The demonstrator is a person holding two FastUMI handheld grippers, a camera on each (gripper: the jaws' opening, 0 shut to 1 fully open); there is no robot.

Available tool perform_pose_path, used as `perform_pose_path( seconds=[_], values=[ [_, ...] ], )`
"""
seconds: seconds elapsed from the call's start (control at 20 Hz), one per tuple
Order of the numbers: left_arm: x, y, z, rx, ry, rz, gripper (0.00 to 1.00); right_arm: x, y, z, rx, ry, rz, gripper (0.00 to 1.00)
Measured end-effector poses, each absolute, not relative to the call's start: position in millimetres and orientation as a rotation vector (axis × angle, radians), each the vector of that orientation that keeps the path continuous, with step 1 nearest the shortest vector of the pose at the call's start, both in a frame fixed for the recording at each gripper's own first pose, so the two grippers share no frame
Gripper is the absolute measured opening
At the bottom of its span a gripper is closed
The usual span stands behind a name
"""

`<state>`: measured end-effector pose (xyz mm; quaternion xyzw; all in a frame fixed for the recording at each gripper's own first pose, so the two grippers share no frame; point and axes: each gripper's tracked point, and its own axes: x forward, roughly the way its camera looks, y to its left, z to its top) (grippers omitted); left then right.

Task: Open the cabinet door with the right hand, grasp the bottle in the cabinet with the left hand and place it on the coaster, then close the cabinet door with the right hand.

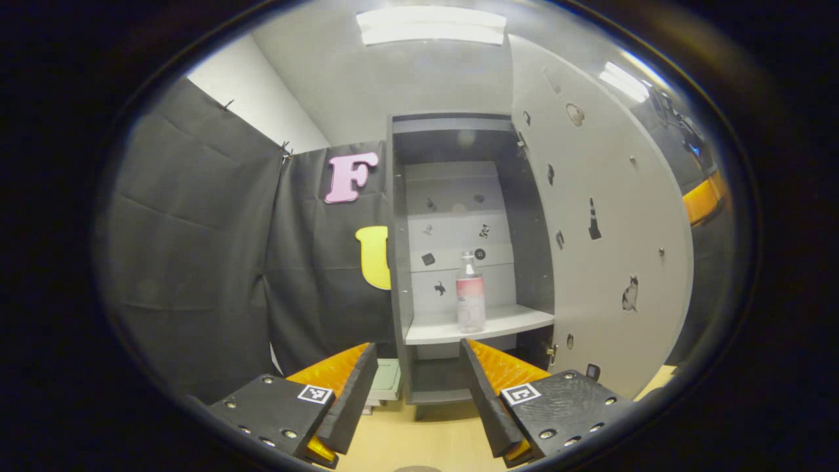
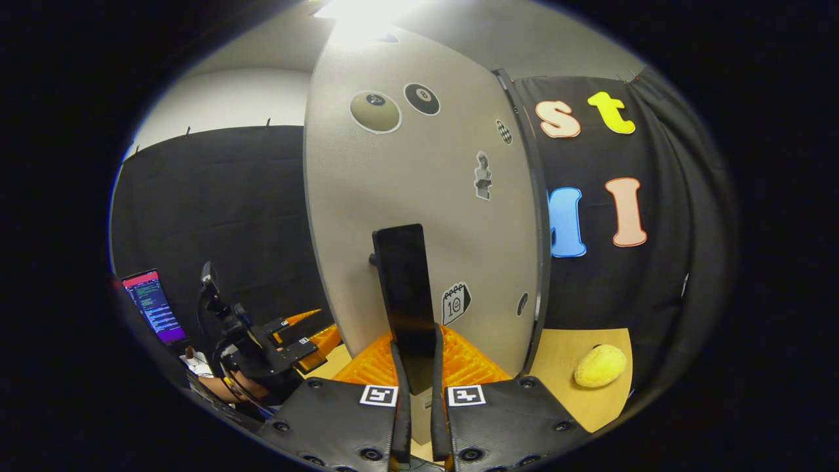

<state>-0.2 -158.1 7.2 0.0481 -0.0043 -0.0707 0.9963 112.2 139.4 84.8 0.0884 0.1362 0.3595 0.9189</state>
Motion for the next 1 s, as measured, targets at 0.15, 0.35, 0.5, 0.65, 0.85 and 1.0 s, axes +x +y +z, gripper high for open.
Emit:
perform_pose_path(
  seconds=[0.15,0.35,0.5,0.65,0.85,1.0],
  values=[
    [-6.6,-176.1,5.0,0.106,-0.001,-0.131,0.76,112.4,120.4,84.0,0.192,0.272,0.743,0.14],
    [-18.0,-194.1,9.2,0.119,-0.013,-0.111,0.80,118.4,93.2,82.3,0.198,0.252,0.738,0.14],
    [-26.8,-205.7,12.9,0.124,-0.022,-0.092,0.75,125.9,70.2,77.9,0.215,0.241,0.722,0.13],
    [-31.5,-216.4,13.1,0.132,-0.023,-0.069,0.76,128.8,67.2,74.8,0.235,0.237,0.743,0.13],
    [-41.9,-229.8,17.4,0.156,-0.031,-0.048,0.76,123.8,62.2,75.3,0.171,0.206,0.750,0.16],
    [-44.3,-232.6,21.9,0.168,-0.037,-0.032,0.76,118.9,59.4,72.0,0.180,0.213,0.728,0.15]
  ],
)
